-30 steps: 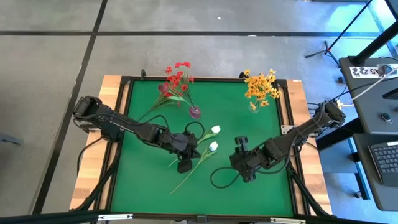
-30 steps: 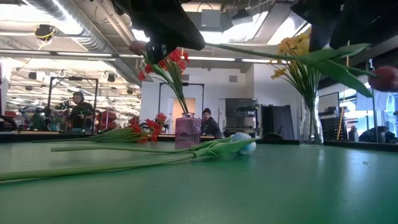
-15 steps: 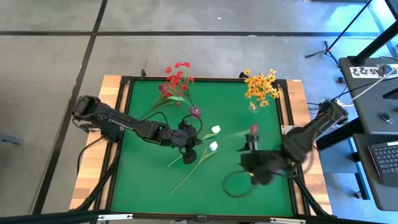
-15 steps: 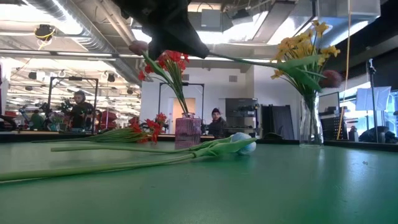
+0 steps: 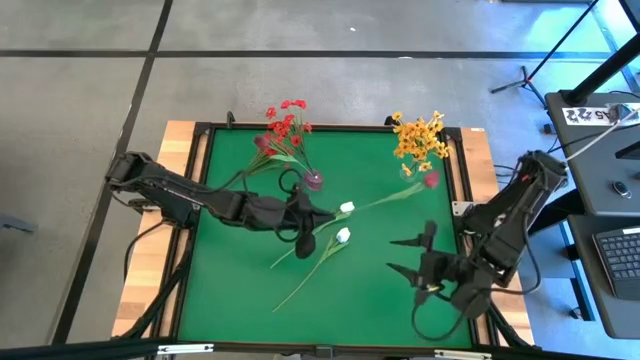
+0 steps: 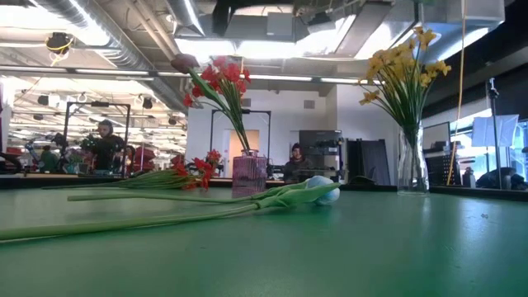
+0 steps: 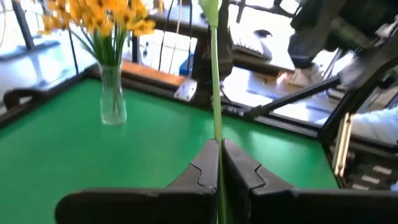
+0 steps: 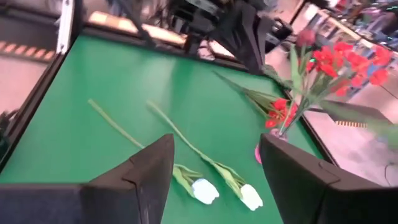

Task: Sort flowers into vase by color
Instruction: Put the red tulip into the pink vase

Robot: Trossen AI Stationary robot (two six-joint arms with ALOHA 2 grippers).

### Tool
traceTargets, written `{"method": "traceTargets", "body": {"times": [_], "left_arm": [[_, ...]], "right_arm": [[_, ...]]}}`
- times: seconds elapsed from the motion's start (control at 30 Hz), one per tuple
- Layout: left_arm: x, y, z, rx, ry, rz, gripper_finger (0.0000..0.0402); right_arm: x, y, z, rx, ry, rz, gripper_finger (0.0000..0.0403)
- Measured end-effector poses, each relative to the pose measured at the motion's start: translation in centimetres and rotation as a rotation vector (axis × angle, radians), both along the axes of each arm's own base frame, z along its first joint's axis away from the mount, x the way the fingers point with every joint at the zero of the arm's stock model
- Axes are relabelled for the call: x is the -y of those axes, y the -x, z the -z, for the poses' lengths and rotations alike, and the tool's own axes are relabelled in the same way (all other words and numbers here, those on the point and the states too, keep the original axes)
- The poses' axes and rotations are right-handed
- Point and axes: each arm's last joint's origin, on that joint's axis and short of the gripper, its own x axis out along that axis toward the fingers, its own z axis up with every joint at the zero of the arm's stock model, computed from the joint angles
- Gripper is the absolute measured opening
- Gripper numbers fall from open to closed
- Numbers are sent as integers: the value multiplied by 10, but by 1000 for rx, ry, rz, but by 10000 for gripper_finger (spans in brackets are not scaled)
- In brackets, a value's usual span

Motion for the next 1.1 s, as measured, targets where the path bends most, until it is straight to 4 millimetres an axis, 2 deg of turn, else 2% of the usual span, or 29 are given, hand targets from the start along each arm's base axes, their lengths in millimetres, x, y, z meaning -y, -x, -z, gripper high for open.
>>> {"method": "traceTargets", "body": {"times": [0.23, 0.5, 0.7, 0.97, 1.1], "left_arm": [[0, 0, -5, 46, -8, 5, 0], [2, -2, -12, 115, 10, 44, 0], [4, -2, -14, 135, 22, 87, 0], [6, -2, -17, 158, 44, 166, 0], [9, -2, -17, 166, 47, 183, 0]], "right_arm": [[21, 14, 24, 204, -63, 147, 237], [47, 32, 31, 378, -149, 300, 237], [56, 39, 16, 410, -191, 288, 237], [53, 38, -16, 482, -213, 80, 237], [58, 33, -26, 536, -193, 8, 237]]}}
